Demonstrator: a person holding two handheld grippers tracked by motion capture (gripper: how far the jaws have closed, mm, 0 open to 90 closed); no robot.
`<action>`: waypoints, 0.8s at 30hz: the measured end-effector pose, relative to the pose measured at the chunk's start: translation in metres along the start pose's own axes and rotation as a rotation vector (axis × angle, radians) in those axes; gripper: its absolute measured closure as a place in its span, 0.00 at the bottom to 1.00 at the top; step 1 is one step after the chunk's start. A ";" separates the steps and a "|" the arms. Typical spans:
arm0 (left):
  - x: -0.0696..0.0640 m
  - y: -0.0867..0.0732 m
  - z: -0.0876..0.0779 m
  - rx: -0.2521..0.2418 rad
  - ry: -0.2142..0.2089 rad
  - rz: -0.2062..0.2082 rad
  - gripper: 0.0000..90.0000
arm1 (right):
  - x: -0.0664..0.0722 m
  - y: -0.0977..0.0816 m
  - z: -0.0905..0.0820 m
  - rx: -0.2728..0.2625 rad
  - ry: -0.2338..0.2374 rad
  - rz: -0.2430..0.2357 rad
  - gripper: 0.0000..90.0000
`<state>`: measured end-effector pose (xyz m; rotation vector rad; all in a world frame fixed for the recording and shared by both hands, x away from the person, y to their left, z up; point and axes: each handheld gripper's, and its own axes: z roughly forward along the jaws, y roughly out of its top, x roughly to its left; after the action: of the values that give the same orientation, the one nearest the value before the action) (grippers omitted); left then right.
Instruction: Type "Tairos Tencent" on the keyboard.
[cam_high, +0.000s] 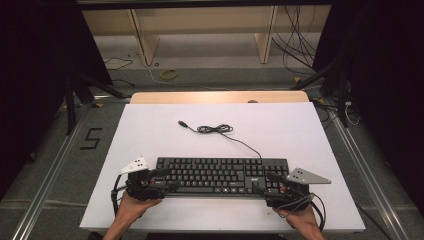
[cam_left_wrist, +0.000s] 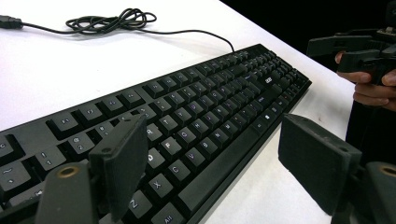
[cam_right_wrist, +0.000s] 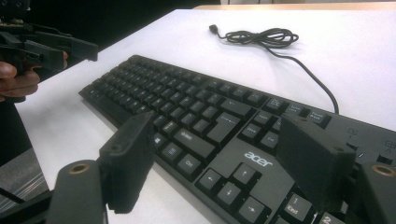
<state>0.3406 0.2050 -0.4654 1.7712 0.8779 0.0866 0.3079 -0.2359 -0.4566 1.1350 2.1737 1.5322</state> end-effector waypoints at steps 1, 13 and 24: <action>0.000 0.000 0.000 0.000 0.000 -0.001 0.26 | 0.000 0.000 0.000 0.000 0.000 0.000 0.32; 0.000 0.000 0.000 -0.002 -0.002 -0.001 0.27 | 0.002 0.002 0.002 -0.006 0.003 0.000 0.32; 0.003 0.001 -0.001 -0.008 0.003 -0.021 0.26 | 0.010 0.015 0.014 -0.002 0.030 -0.002 0.32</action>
<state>0.3427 0.2071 -0.4648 1.7549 0.8972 0.0794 0.3167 -0.2172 -0.4470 1.1154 2.1914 1.5605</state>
